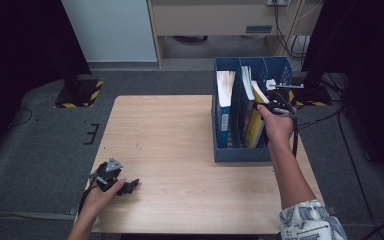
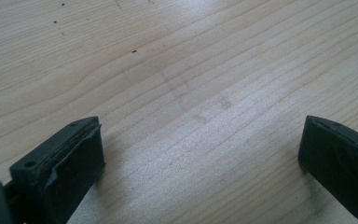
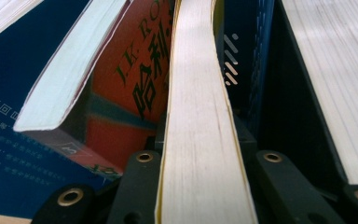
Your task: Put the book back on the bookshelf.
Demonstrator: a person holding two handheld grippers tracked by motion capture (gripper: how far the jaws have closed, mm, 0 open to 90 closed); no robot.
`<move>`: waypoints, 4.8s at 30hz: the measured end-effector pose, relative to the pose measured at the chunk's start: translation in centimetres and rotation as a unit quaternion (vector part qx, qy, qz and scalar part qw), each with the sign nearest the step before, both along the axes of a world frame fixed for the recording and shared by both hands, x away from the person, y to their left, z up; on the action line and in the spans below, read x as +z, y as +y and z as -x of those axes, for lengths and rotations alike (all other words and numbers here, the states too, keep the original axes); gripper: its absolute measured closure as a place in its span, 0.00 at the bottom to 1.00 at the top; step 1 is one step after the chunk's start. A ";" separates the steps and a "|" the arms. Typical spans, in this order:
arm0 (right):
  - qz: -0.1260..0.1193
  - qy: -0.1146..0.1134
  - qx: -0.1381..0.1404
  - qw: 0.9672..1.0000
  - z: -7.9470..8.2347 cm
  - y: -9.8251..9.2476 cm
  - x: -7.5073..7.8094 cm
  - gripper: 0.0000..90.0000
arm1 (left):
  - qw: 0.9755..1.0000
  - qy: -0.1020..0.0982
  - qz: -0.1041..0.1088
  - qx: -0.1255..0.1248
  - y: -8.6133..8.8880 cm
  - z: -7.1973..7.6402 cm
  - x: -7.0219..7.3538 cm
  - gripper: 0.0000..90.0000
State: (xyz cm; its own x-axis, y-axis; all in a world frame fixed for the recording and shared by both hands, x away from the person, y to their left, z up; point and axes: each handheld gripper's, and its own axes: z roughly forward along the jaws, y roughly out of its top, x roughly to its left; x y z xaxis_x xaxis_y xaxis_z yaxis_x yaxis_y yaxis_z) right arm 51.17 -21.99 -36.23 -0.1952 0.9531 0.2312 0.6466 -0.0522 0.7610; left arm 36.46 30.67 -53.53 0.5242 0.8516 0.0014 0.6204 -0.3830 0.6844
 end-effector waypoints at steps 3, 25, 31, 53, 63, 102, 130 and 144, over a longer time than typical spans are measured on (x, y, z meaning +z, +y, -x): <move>0.000 -0.001 0.002 1.000 0.1 -0.2 0.1 0.80 | 1.000 0.000 0.000 -0.001 0.0 0.0 0.0 0.00; -0.007 0.010 0.015 1.000 0.6 -0.4 1.2 0.78 | 1.000 -0.001 0.003 0.002 0.0 0.0 0.0 0.00; -0.001 0.011 0.016 1.000 0.8 -0.4 1.5 0.79 | 1.000 -0.001 0.003 0.002 0.0 0.0 0.0 0.00; 0.010 -0.011 -0.016 1.000 -0.5 0.0 2.5 0.83 | 1.000 -0.001 0.003 0.001 0.0 0.0 0.0 0.00; 0.005 -0.027 -0.026 0.999 -1.4 0.2 2.7 0.83 | 1.000 -0.002 0.002 -0.001 0.0 0.0 0.0 0.00; -0.002 -0.036 -0.045 0.998 -3.7 0.6 2.7 0.83 | 1.000 0.000 0.001 -0.003 -0.1 -0.1 0.0 0.00; -0.006 -0.040 -0.042 0.998 -4.6 0.5 2.9 0.83 | 1.000 0.000 0.001 -0.006 -0.1 -0.2 0.0 0.00; -0.001 -0.045 -0.044 0.998 -5.0 0.5 2.7 0.83 | 1.000 0.002 0.000 -0.007 -0.1 -0.2 0.0 0.00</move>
State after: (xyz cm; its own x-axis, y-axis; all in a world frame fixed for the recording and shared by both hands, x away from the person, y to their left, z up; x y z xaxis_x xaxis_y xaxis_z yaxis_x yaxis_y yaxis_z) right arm 56.20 -21.46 -33.51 -0.1310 0.9670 0.2187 0.5684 -0.1075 0.8157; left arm 36.65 30.59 -53.49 0.5357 0.8444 -0.0001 0.6172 -0.3915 0.6825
